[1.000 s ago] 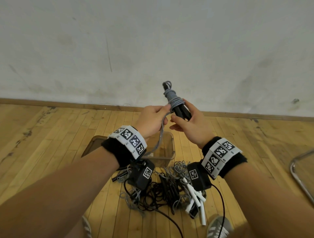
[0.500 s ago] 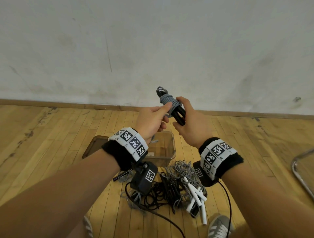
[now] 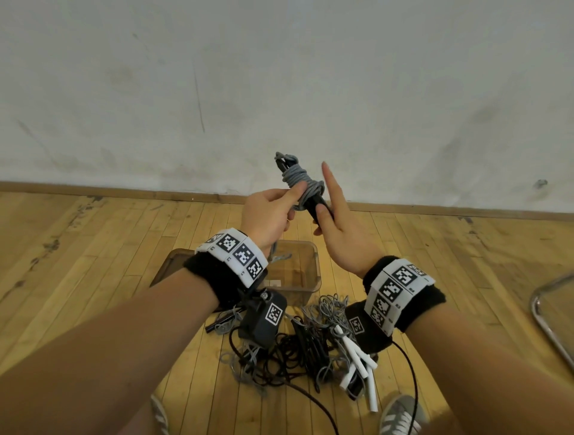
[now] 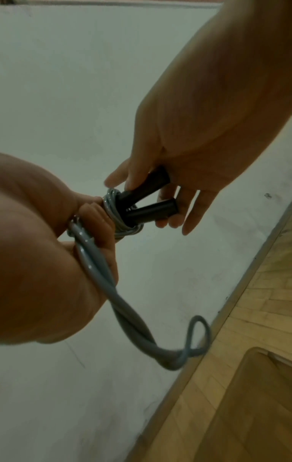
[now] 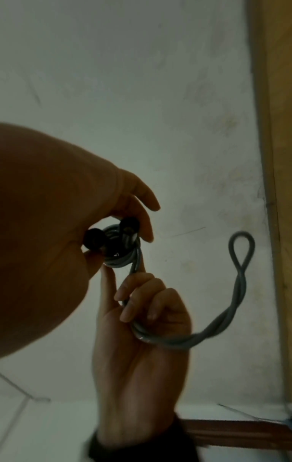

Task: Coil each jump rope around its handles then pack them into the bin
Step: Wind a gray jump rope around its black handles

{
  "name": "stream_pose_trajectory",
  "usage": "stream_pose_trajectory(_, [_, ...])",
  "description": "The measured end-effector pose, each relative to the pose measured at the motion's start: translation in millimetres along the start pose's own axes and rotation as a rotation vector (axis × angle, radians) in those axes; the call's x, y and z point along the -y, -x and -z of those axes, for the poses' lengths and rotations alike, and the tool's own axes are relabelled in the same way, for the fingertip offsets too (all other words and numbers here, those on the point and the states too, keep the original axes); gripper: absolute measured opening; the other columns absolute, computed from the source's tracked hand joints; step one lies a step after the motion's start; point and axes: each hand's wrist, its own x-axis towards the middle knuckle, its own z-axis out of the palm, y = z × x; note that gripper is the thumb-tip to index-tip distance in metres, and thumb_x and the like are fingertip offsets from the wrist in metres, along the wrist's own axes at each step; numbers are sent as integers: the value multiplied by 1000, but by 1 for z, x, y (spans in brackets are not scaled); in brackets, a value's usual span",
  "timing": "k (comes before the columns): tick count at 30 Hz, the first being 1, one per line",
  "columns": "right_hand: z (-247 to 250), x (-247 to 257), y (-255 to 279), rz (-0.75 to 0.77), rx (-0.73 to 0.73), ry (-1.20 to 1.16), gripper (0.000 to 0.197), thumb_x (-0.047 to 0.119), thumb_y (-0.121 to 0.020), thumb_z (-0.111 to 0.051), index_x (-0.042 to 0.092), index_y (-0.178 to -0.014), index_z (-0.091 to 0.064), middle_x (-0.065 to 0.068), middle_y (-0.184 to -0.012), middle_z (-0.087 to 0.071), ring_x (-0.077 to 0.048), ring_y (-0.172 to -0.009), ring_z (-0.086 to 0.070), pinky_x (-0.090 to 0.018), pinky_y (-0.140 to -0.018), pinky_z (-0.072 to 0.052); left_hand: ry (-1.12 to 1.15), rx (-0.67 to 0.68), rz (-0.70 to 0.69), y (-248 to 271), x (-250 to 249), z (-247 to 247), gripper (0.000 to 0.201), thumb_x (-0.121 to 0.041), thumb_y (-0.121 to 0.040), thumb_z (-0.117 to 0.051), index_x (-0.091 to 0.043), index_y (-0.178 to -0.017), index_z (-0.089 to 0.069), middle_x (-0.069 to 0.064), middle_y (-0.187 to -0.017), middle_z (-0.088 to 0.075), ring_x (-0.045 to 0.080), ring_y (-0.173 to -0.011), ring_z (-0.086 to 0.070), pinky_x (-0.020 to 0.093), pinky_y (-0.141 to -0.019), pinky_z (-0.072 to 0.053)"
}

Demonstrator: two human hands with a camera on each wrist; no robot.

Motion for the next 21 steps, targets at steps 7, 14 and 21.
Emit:
stream_pose_trajectory(7, [-2, 10, -6, -396, -20, -539, 30, 30, -109, -40, 16, -130, -56, -2, -87, -50, -12, -63, -51, -44, -87, -57, 39, 70, 31, -1, -3, 0, 33, -42, -94, -70, -10, -94, -77, -4, -58, -52, 7, -45, -40, 16, -43, -32])
stream_pose_trajectory(14, [1, 3, -11, -298, -3, -278, 44, 29, -108, -45, 14, -149, -41, 10, -91, -56, -7, -82, -58, -45, -101, -55, -45, 41, 9, 0, 0, 3, 20, -37, -98, -67, -18, -95, -75, -2, -59, -67, 9, -49, -60, 17, -47, -43])
stream_pose_trajectory(21, [3, -14, -11, -167, -2, 110, 77, 54, -89, -59, 24, -155, -31, -7, -137, -58, -18, -118, -60, -41, -103, -50, -13, 33, -18, 2, -1, 3, 21, -35, -94, -72, -15, -97, -77, 3, -67, -73, 13, -55, -66, 21, -52, -48])
